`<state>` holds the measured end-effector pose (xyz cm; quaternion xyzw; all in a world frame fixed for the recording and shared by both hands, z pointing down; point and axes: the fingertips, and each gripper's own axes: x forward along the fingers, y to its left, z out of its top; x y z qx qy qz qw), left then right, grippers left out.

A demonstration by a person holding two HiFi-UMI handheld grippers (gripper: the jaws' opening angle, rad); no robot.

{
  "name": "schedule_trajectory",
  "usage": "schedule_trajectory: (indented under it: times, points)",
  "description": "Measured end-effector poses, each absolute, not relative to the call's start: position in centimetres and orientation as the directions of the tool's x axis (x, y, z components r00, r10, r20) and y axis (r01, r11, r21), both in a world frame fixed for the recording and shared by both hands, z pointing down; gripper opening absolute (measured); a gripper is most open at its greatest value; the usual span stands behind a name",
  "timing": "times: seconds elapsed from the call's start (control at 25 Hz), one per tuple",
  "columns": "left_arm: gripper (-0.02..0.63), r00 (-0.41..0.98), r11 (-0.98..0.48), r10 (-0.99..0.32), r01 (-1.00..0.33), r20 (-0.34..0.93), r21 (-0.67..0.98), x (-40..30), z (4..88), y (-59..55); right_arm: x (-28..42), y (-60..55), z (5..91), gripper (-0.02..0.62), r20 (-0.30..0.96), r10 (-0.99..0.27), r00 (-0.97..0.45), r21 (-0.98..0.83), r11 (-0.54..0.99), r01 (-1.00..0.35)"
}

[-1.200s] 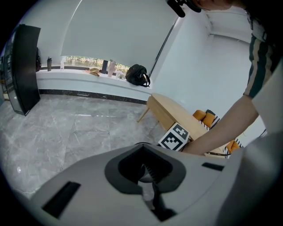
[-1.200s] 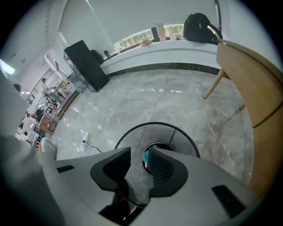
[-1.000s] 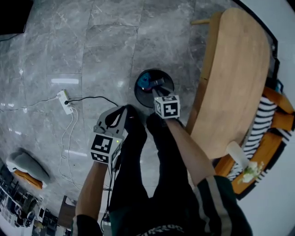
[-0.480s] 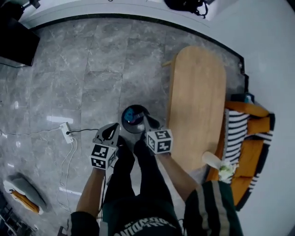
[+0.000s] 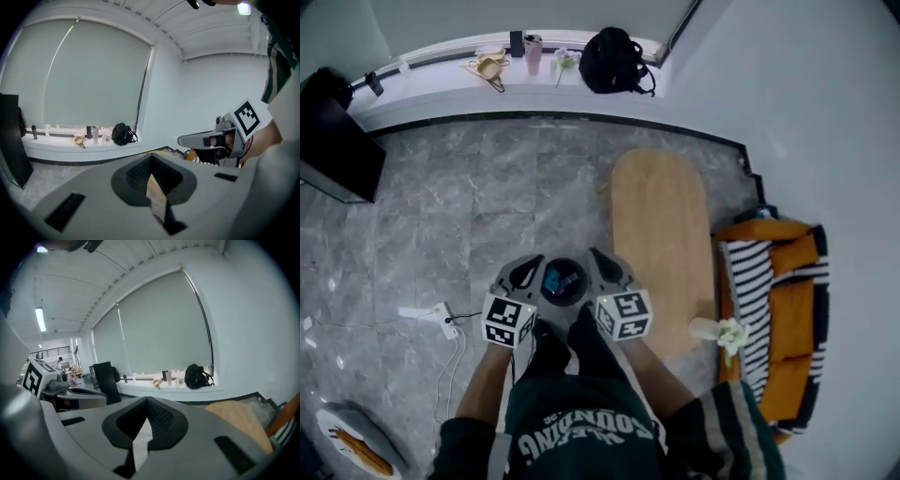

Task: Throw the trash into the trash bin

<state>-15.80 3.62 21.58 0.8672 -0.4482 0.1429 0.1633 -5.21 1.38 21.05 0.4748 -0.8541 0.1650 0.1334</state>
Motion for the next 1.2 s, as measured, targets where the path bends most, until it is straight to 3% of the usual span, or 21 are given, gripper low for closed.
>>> schedule_trajectory:
  times: [0.32, 1.2]
  points:
    - [0.000, 0.565, -0.563, -0.768, -0.820, 0.302, 0.100, -14.1, 15.1, 5.7, -2.1, 4.1, 13.0, -0.002, 0.234, -0.833, -0.501, -0.106, 0.490, -0.865]
    - [0.000, 0.526, -0.529, -0.811, -0.846, 0.255, 0.061, -17.4, 11.8, 6.3, -3.8, 4.7, 10.4, -0.002, 0.177, -0.828, -0.532, -0.073, 0.528, -0.846]
